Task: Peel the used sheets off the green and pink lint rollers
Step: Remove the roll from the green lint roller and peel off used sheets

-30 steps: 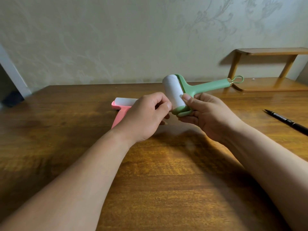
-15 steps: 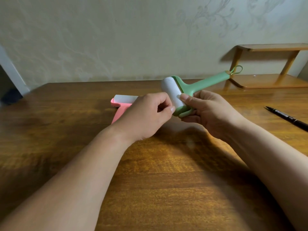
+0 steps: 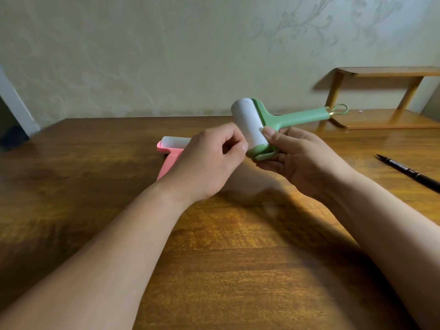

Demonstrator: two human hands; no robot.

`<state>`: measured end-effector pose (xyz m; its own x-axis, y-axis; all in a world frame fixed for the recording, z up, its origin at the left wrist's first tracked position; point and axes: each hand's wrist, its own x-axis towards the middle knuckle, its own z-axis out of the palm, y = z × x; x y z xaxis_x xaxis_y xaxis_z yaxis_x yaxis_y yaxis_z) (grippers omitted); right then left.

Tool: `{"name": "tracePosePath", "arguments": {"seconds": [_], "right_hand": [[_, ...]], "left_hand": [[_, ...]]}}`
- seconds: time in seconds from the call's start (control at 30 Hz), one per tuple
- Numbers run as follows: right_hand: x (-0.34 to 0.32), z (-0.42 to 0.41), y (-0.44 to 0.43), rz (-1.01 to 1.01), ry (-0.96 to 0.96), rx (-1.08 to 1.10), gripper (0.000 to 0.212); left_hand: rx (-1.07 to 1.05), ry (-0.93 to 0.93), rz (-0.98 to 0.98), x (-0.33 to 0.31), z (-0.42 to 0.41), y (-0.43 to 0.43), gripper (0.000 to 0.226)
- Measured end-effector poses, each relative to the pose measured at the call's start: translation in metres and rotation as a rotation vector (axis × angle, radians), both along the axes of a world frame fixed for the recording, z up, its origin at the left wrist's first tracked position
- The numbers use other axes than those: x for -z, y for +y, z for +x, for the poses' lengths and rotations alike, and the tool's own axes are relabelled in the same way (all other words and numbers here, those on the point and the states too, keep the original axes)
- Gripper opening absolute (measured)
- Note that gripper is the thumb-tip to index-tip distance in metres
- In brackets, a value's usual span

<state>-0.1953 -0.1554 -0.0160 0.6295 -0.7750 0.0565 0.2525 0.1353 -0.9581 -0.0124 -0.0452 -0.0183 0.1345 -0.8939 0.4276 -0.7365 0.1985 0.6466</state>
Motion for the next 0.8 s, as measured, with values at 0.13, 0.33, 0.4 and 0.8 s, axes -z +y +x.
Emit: {"name": "tracePosePath", "arguments": {"seconds": [0.13, 0.33, 0.4, 0.8], "right_hand": [[-0.0018, -0.0025, -0.0004, -0.01, -0.032, -0.035, 0.038], [0.0003, -0.001, -0.0027, -0.077, 0.015, 0.008, 0.039], [0.0014, 0.0004, -0.0022, -0.096, 0.024, 0.03, 0.043], [0.0011, 0.0016, -0.0003, 0.016, -0.05, 0.017, 0.037]], "left_hand": [[0.026, 0.024, -0.06, -0.0003, 0.0003, 0.0009, 0.017], [0.001, 0.034, -0.042, -0.0009, 0.0002, 0.0003, 0.018], [-0.006, 0.046, -0.025, -0.0013, 0.0013, -0.0001, 0.018], [-0.051, 0.029, -0.06, -0.0027, -0.0024, 0.0017, 0.016]]}}
